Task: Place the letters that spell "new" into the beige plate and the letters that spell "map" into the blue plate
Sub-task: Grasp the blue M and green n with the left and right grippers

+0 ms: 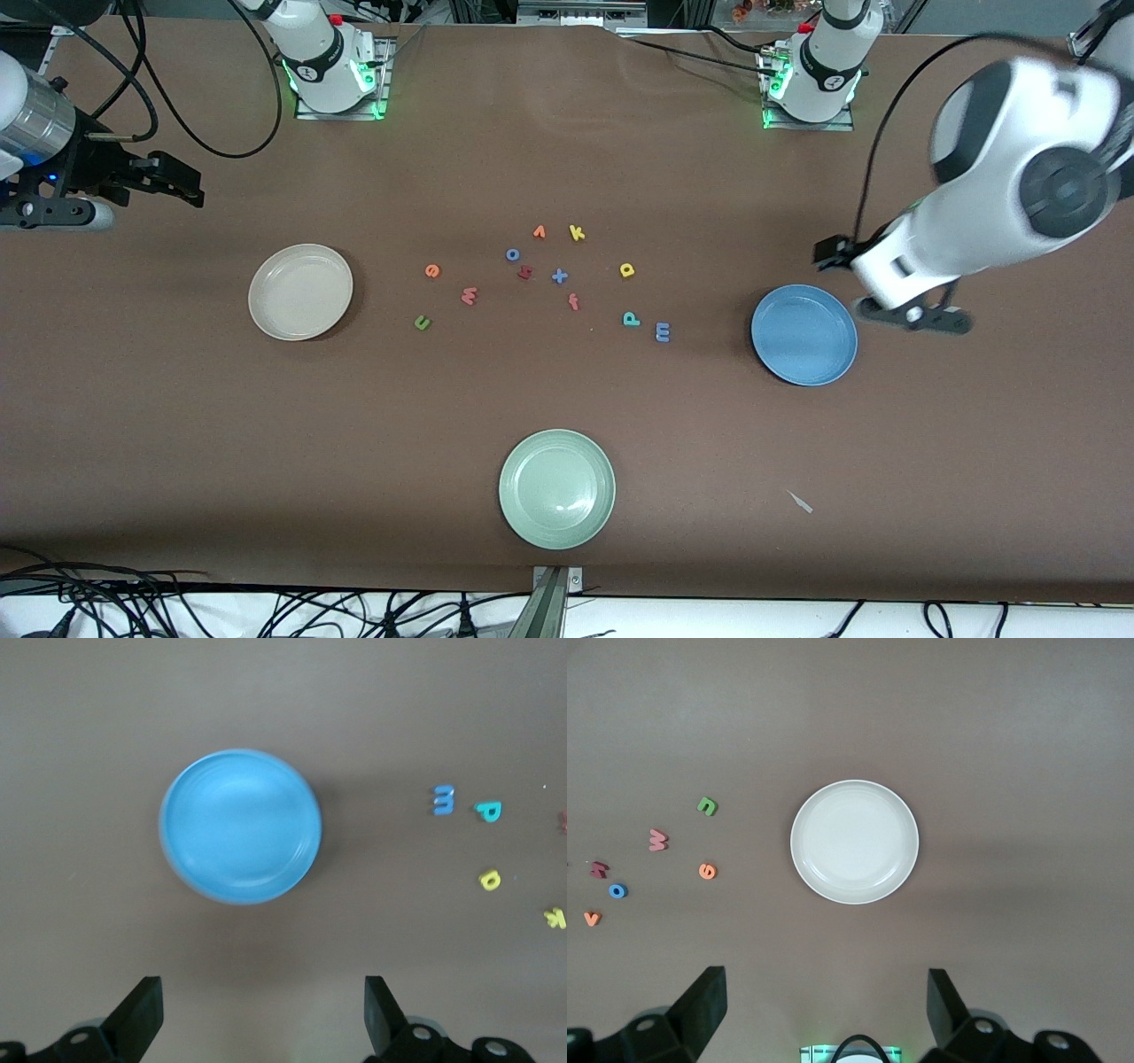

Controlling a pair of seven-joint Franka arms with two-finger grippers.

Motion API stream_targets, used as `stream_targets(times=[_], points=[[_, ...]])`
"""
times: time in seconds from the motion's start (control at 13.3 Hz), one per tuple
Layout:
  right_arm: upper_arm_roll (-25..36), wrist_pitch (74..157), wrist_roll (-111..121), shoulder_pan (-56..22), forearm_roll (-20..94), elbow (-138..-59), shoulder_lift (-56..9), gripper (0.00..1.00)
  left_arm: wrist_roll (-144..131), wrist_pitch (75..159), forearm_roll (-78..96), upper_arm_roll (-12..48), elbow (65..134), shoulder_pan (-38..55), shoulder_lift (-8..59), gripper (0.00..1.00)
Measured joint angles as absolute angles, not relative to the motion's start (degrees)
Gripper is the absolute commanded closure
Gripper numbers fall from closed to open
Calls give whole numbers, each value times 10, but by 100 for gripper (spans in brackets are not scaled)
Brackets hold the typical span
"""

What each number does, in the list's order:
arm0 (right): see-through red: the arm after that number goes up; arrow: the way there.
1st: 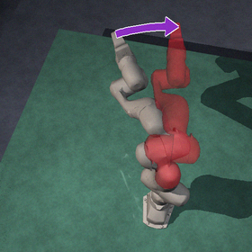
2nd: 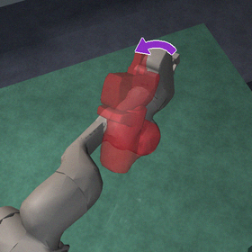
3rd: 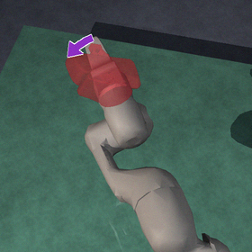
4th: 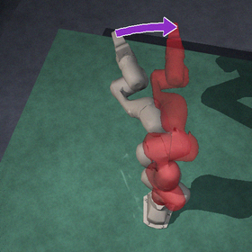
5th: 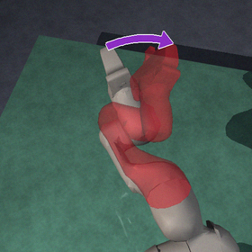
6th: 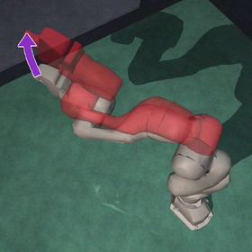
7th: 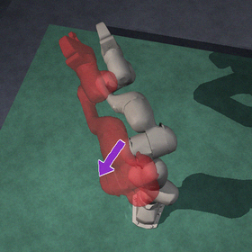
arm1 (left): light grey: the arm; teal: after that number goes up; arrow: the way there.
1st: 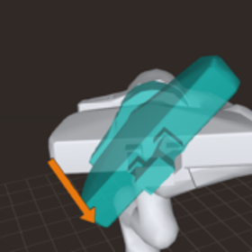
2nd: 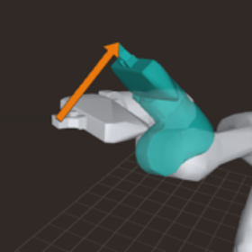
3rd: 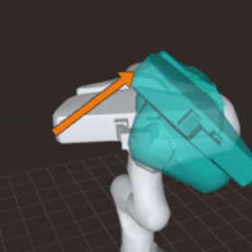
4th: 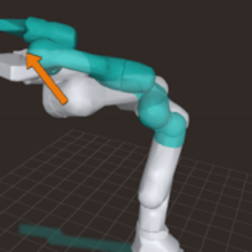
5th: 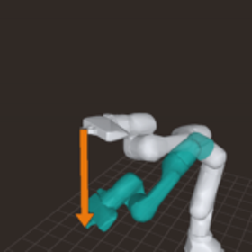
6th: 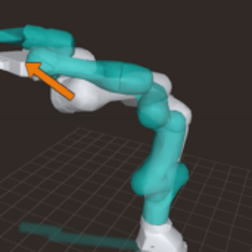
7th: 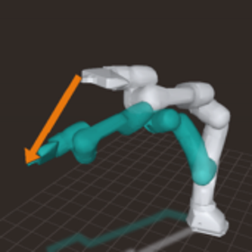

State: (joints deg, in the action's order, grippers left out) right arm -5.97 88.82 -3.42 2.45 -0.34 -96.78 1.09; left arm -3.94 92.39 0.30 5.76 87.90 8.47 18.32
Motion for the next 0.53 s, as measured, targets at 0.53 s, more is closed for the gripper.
stream_targets(times=[0.53], points=[[-70, 932, -34, -47, -8, -966, -71, 0, -92, 1109, 3, 64, 868, 176, 337, 0]])
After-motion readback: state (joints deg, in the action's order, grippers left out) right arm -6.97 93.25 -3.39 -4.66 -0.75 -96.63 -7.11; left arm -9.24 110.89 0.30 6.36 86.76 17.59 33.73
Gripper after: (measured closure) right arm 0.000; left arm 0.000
